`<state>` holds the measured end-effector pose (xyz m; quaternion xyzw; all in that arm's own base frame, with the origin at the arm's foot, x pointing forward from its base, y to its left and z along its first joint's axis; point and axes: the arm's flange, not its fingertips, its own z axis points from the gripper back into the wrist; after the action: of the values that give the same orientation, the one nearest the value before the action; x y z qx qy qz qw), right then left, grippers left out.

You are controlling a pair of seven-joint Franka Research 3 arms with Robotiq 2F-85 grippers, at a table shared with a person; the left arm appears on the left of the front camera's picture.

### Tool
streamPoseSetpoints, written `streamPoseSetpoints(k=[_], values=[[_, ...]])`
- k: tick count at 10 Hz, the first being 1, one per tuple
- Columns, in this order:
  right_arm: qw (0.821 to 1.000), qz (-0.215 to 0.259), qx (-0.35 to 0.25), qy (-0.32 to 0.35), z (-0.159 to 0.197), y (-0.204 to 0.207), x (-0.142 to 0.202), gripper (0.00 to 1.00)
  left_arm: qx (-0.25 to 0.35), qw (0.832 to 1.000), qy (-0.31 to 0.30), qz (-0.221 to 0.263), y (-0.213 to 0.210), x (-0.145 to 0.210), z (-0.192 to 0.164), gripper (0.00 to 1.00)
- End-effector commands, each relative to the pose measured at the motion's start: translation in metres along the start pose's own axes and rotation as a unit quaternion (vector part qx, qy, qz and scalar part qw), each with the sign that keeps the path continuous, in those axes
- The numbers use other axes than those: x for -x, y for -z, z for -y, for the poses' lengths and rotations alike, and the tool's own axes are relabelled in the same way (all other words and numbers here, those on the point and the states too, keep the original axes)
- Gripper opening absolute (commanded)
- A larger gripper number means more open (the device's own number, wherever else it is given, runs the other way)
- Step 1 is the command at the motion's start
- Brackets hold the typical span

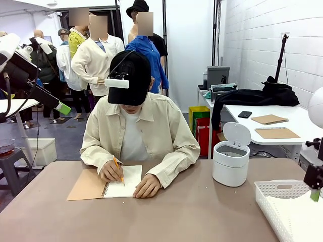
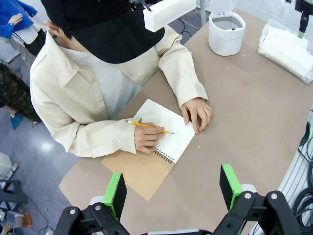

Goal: Sort the paper based on its condition.
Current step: If a person hands you a paper, place it in the Organizing basket , and if it's crumpled, put it in the Trash can.

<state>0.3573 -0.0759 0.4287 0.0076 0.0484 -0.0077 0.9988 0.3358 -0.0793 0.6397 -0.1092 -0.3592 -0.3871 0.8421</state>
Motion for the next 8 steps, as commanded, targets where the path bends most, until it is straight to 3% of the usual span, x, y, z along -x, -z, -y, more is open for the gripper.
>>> streamPoseSetpoints(k=[1,2,4,8], values=[[0.997,0.073,0.015,-0.001,0.008,-0.024,-0.009,1.00,0.002,1.000,-0.002,0.002,0.000,0.000,0.000,1.00],[0.991,0.132,0.004,-0.012,0.002,-0.042,-0.014,1.00,0.002,1.000,-0.002,0.002,0.000,0.000,0.000,1.00],[0.976,0.203,-0.042,-0.064,-0.021,-0.070,-0.013,1.00,0.002,1.000,-0.002,0.002,0.000,0.000,0.000,1.00],[0.941,0.281,-0.121,-0.145,-0.068,-0.102,-0.002,1.00,0.002,1.000,-0.002,0.002,0.000,0.000,0.000,1.00]])
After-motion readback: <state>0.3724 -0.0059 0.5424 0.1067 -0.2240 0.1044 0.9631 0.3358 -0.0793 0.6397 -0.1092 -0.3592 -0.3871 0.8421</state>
